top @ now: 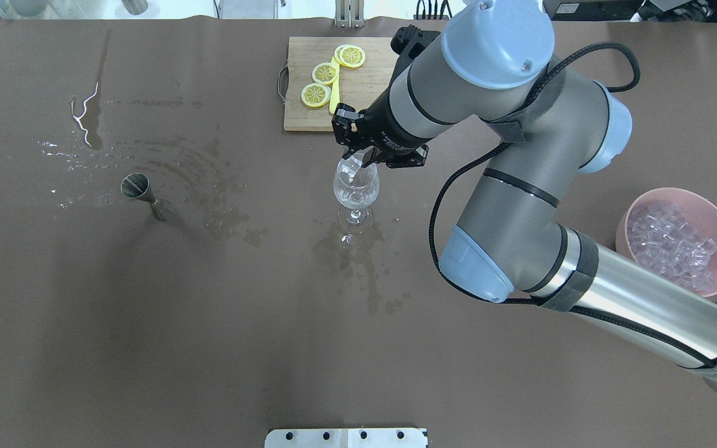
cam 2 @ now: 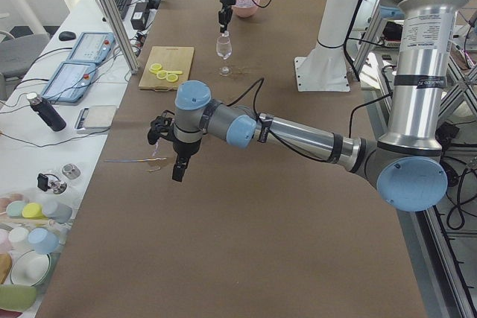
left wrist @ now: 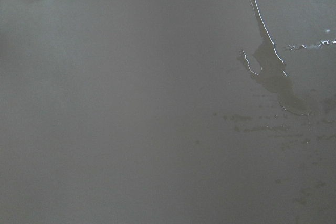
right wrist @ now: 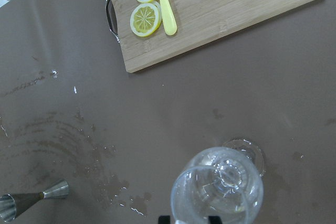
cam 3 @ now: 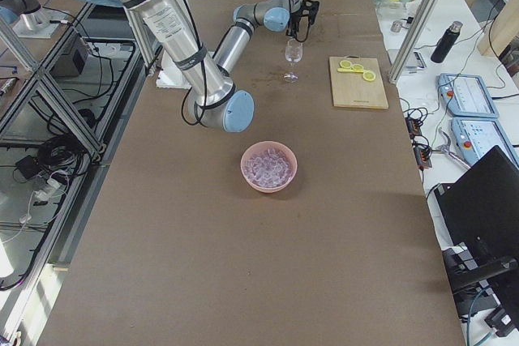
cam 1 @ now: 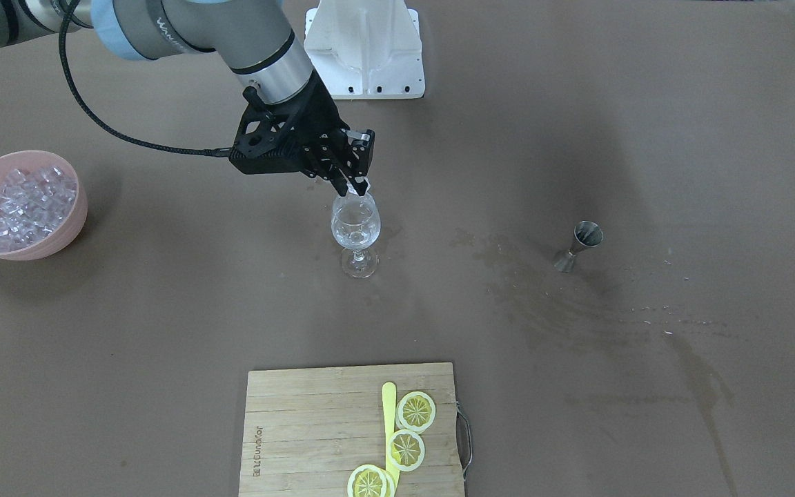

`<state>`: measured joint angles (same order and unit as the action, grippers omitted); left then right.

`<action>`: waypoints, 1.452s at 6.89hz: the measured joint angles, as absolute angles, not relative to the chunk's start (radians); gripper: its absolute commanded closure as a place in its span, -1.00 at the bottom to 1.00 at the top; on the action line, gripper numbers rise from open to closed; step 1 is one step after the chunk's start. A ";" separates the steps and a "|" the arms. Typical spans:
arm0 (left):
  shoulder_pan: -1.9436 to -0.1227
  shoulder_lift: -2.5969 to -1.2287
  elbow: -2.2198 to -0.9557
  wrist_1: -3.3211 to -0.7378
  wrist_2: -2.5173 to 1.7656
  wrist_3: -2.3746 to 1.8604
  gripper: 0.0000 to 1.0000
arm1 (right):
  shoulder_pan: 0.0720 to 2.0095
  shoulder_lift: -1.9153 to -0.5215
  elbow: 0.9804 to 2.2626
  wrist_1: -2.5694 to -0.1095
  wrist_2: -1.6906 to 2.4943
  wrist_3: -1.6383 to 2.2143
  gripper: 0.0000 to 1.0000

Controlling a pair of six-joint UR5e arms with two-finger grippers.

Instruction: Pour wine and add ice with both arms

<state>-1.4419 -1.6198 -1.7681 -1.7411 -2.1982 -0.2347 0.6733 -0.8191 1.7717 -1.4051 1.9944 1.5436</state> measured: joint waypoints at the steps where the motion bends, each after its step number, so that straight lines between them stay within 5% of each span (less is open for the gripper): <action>1: -1.442 -1.620 -1.768 -1.741 -2.198 -0.235 -0.95 | 0.670 -0.819 1.769 -1.405 1.991 1.543 1.00; 6: -1.443 -1.621 -1.770 -1.741 -2.200 -0.236 -0.95 | 0.687 -0.841 1.773 -1.405 1.994 1.535 1.00; 7: -1.443 -1.621 -1.770 -1.741 -2.200 -0.236 -0.95 | 0.690 -0.842 1.771 -1.405 1.993 1.538 0.01; 8: -1.443 -1.621 -1.770 -1.741 -2.200 -0.236 -0.95 | 0.691 -0.841 1.769 -1.406 1.991 1.546 -0.62; 10: -1.443 -1.622 -1.770 -1.741 -2.200 -0.236 -0.95 | 0.691 -0.843 1.767 -1.407 1.988 1.549 -0.95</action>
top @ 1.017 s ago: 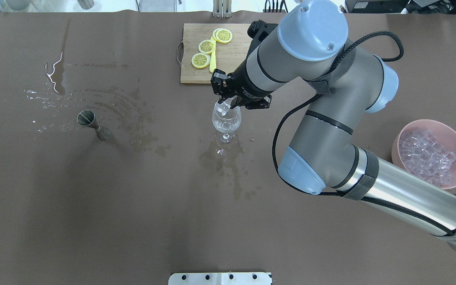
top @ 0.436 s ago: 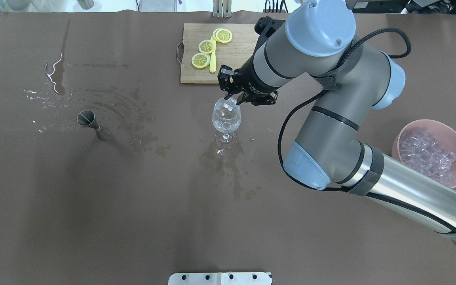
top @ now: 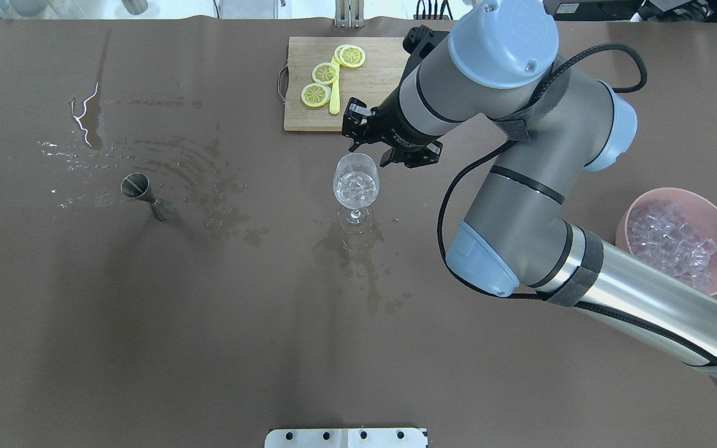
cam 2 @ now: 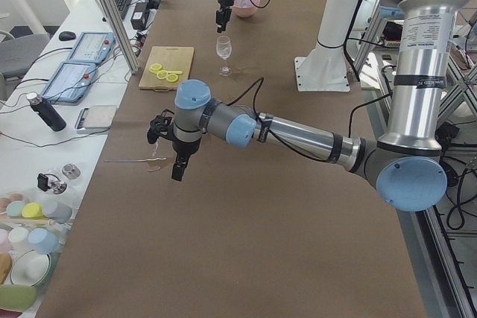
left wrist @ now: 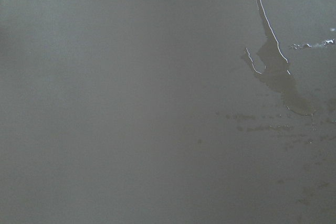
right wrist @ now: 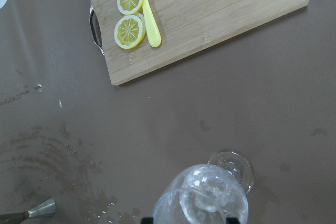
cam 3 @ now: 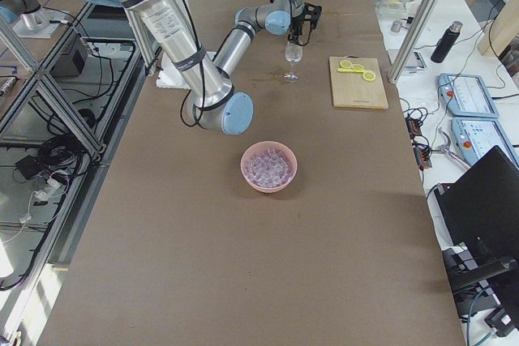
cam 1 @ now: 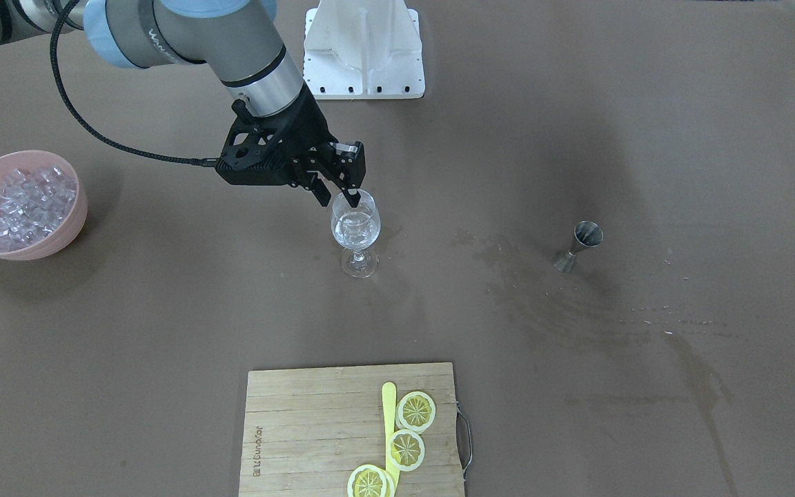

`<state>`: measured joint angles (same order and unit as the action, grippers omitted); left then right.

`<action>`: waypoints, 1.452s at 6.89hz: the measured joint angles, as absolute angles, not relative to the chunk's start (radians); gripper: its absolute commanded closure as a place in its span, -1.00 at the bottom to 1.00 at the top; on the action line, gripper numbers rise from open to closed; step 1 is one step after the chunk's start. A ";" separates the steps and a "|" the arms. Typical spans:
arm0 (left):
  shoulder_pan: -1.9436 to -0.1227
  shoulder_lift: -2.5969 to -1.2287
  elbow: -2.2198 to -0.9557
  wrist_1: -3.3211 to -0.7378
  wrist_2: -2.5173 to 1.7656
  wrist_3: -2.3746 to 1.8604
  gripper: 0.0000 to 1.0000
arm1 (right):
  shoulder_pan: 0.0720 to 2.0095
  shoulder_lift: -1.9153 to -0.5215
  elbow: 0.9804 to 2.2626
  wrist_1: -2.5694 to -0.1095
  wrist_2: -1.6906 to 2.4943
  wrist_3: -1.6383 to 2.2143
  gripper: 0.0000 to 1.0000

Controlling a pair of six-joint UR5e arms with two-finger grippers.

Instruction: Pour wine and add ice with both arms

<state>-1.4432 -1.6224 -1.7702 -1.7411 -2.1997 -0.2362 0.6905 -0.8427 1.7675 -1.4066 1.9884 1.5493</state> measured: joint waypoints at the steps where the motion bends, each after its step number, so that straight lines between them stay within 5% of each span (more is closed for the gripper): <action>1: -1.443 -1.623 -1.770 -1.741 -2.199 -0.236 -0.95 | 0.690 -0.843 1.767 -1.406 1.987 1.548 -0.98; 5: -1.474 -1.636 -1.765 -1.743 -2.201 -0.235 -0.95 | 0.802 -0.930 1.845 -1.493 2.067 1.376 -1.00; 10: -1.547 -1.624 -1.730 -1.761 -2.199 -0.222 -0.95 | 1.132 -1.170 1.933 -1.863 2.221 0.560 -1.00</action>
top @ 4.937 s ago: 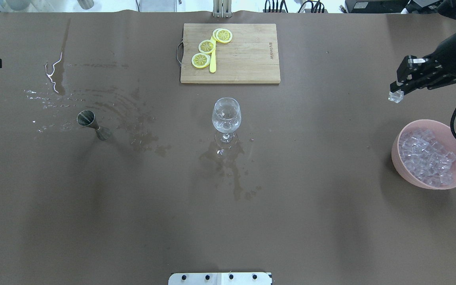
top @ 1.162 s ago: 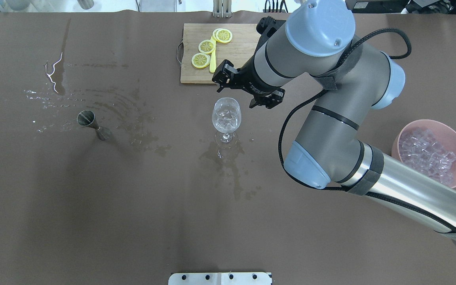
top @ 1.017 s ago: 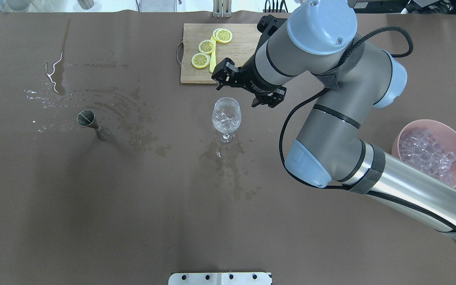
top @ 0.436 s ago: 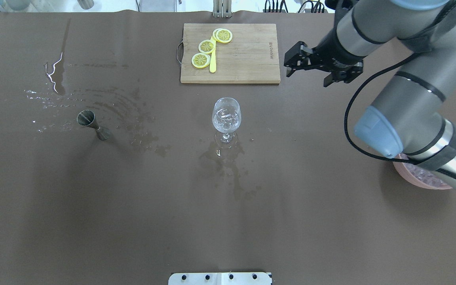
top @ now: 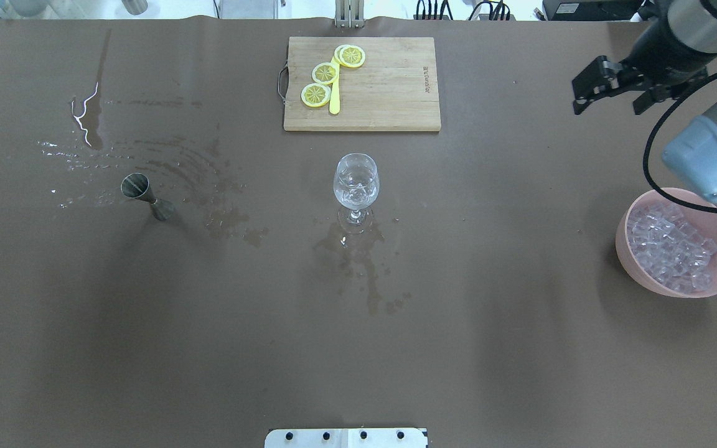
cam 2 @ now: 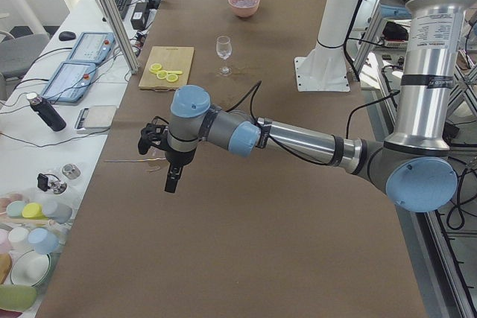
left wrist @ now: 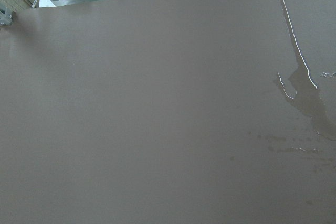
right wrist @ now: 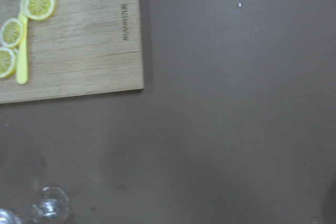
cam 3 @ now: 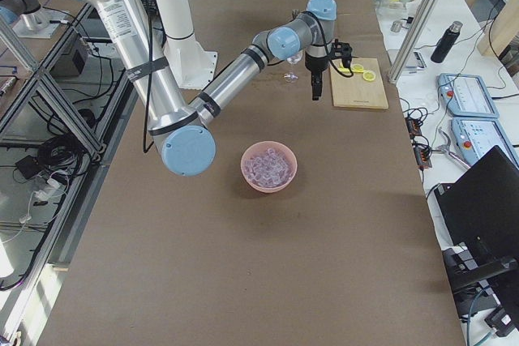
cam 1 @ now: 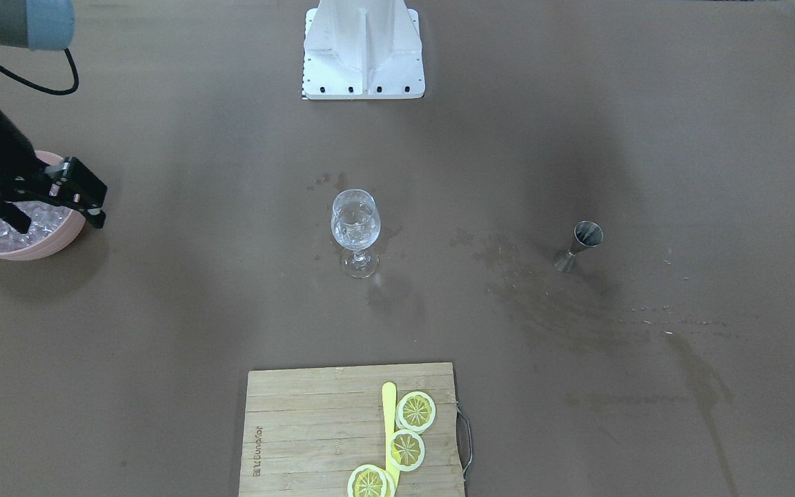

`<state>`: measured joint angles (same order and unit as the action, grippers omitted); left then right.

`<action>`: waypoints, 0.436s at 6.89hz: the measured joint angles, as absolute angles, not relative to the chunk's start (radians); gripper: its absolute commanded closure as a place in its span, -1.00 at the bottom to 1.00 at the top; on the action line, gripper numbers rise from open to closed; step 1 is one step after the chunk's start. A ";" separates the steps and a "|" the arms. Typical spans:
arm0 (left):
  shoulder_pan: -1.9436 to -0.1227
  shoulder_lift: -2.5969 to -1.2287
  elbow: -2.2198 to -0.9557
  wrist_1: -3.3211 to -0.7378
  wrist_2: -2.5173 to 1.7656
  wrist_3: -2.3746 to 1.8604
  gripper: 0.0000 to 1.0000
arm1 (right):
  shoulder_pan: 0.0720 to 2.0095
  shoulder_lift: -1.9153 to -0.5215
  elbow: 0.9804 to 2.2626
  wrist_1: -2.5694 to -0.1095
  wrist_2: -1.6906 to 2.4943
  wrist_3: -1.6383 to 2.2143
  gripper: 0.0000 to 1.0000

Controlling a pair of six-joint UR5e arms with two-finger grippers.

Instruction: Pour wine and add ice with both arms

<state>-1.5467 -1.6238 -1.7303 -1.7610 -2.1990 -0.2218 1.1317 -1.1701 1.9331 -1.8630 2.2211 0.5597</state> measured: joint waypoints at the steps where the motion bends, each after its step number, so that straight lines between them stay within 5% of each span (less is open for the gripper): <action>1: -1.547 -1.623 -1.726 -1.760 -2.199 -0.221 -0.95 | 1.192 -1.191 1.925 -1.955 2.223 0.383 -1.00; 3: -1.548 -1.622 -1.690 -1.758 -2.195 -0.220 -0.95 | 1.336 -1.257 1.857 -2.027 2.266 0.091 -1.00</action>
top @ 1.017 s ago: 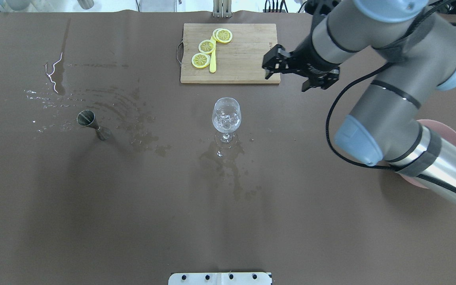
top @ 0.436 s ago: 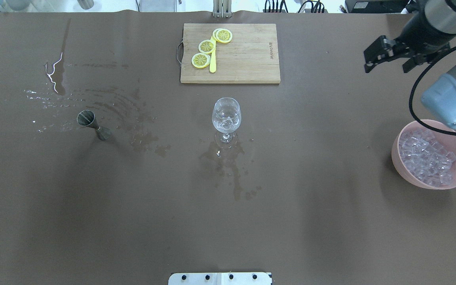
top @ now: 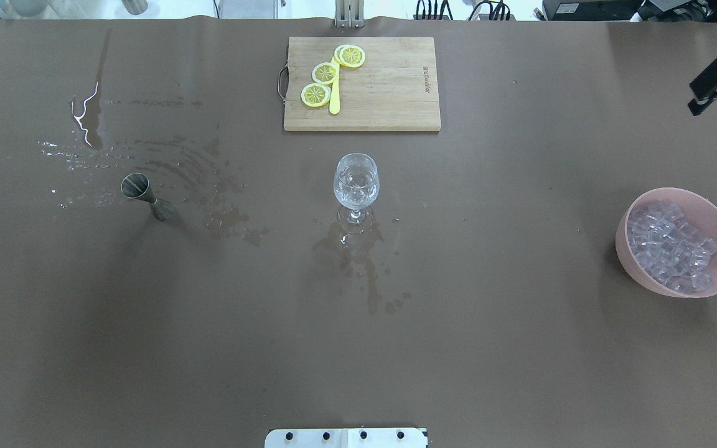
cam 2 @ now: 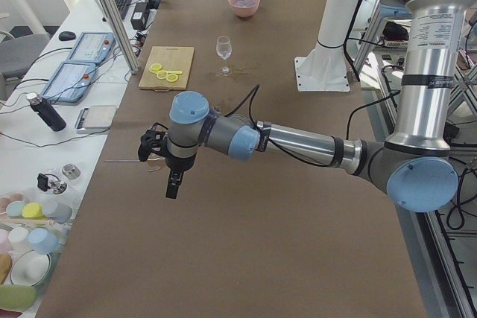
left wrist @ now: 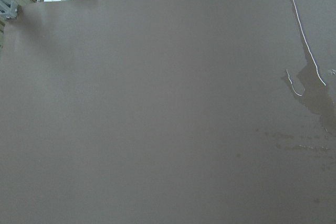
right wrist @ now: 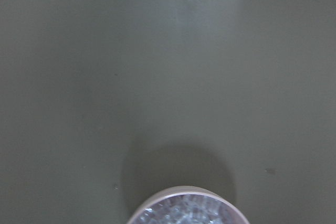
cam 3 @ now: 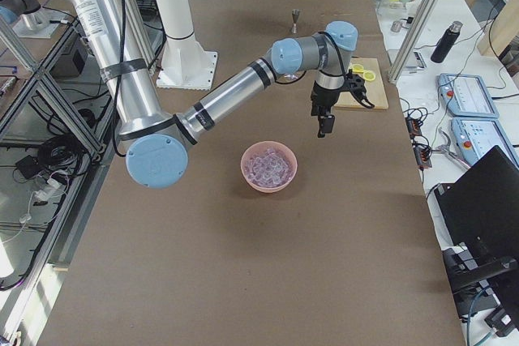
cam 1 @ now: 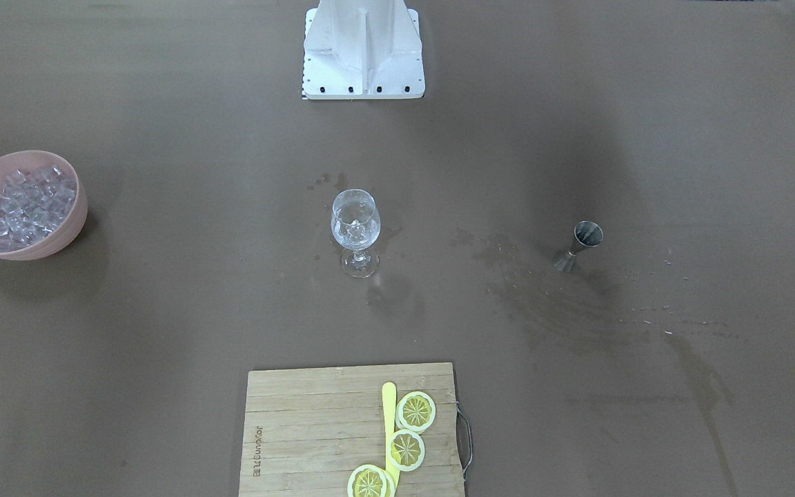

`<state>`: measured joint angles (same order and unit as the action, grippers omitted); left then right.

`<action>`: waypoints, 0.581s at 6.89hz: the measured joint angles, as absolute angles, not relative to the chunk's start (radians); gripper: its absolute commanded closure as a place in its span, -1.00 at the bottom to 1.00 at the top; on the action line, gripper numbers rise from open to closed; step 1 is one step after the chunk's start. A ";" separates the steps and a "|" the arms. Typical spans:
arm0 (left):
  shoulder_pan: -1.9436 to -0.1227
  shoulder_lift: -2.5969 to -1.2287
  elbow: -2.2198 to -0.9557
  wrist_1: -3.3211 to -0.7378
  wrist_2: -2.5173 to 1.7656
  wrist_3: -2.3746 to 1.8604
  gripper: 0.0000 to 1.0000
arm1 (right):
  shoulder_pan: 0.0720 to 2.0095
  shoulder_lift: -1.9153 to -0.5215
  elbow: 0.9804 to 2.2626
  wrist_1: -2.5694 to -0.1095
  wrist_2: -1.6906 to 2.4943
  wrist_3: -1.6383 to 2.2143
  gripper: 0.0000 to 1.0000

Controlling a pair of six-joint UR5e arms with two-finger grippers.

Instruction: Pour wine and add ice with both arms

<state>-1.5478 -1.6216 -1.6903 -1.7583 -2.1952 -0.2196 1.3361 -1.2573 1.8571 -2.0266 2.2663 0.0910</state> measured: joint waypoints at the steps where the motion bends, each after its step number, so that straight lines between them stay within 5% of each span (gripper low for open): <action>1: -1.548 -1.621 -1.665 -1.754 -2.196 -0.219 -0.95 | 1.399 -1.299 1.804 -2.024 2.313 -0.010 -1.00; 4: -1.551 -1.618 -1.646 -1.720 -2.198 -0.219 -0.95 | 1.505 -1.423 1.652 -1.859 2.354 -0.135 -1.00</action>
<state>-1.5515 -1.6180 -1.6462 -1.7201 -2.1980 -0.2192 1.5045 -1.4226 1.6525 -1.8594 2.3543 -0.1347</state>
